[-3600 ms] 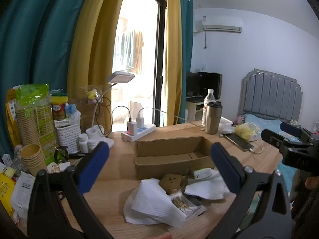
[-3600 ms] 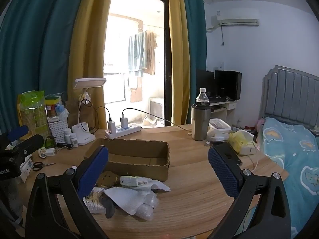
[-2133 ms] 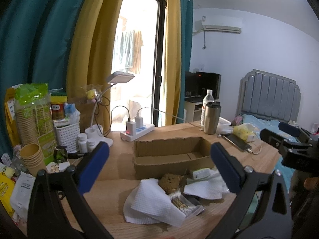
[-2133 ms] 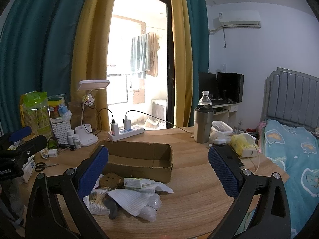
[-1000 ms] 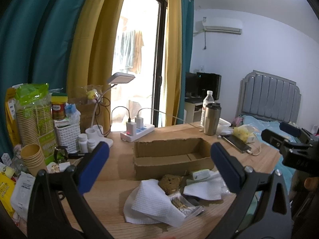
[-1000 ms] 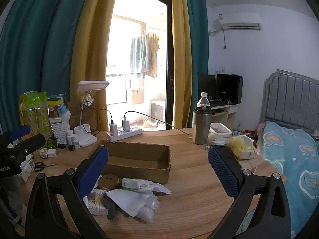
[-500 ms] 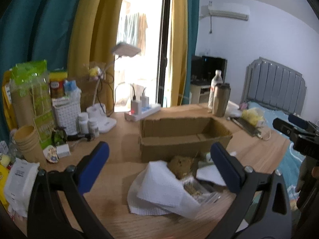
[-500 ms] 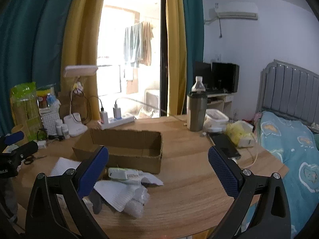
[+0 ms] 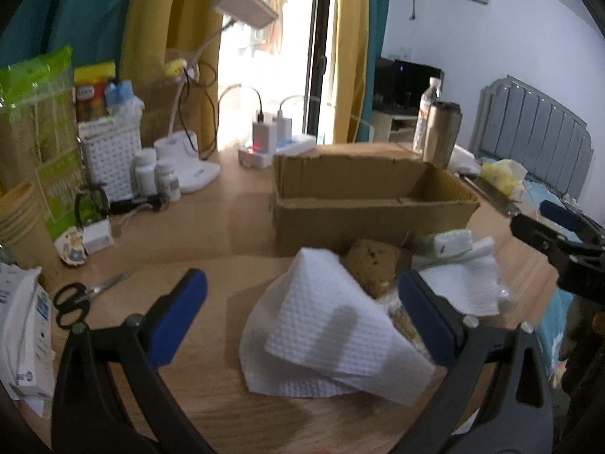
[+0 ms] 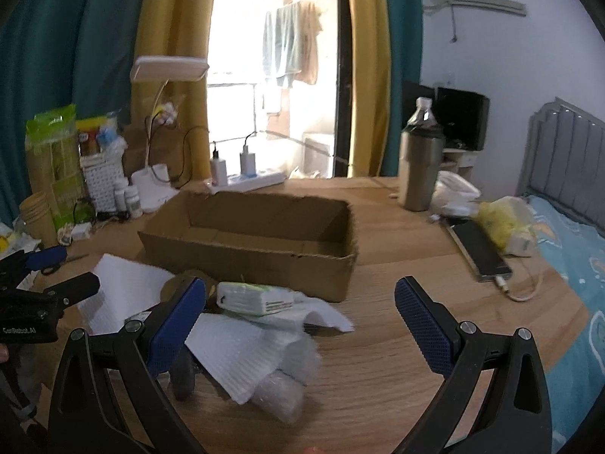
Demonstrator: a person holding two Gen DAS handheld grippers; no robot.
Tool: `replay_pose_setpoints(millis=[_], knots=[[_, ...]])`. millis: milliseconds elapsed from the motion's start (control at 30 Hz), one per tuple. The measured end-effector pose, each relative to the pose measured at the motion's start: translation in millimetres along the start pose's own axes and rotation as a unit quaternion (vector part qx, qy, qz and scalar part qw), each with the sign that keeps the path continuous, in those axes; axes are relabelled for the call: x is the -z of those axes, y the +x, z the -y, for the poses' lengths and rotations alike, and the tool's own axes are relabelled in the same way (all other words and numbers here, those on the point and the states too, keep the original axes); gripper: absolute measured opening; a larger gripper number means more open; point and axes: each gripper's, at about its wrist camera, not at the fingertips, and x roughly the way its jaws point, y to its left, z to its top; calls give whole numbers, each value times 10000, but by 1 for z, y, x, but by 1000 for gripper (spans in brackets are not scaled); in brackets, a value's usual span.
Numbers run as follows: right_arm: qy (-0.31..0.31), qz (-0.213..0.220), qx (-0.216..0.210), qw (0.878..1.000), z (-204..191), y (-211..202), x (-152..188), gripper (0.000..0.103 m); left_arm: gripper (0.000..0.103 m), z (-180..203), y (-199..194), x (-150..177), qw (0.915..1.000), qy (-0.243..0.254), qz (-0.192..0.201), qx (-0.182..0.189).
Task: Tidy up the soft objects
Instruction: 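Grasp the white towel with the left tool while the right tool grasps the tissue pack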
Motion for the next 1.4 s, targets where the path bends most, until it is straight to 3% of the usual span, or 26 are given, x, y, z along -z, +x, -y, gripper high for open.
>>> replay_pose_setpoints(millis=[233, 300, 367, 567, 633, 767, 833, 900, 933, 1400], knots=[[-83, -216, -213, 9995, -10, 35, 1, 102, 100, -2, 24, 6, 9996, -33, -287, 23], [-123, -271, -258, 9992, -13, 44, 0, 102, 88, -2, 30, 5, 9994, -45, -346, 70], [-142, -321, -325, 9989, -16, 52, -1, 102, 87, -2, 40, 5, 9987, -46, -480, 147], [-198, -558, -337, 9977, -20, 72, 1, 99, 52, -5, 56, 6, 9967, -116, -722, 342], [-235, -582, -337, 9975, -21, 74, 1, 97, 48, -6, 59, 7, 9960, -158, -781, 413], [-324, -681, -372, 9965, -26, 79, 2, 85, 37, -5, 59, 8, 9949, -150, -806, 587], [-355, -748, -409, 9957, -29, 82, 3, 83, 35, -3, 58, 9, 9942, -121, -817, 688], [-404, -795, -455, 9950, -32, 84, 4, 71, 33, -2, 56, 9, 9939, -105, -811, 743], [-415, -812, -461, 9948, -33, 84, 4, 56, 32, -2, 55, 9, 9938, -108, -802, 762], [-378, -399, -510, 9972, -27, 45, -5, 55, 28, 1, 13, -9, 9953, -13, -209, 942]])
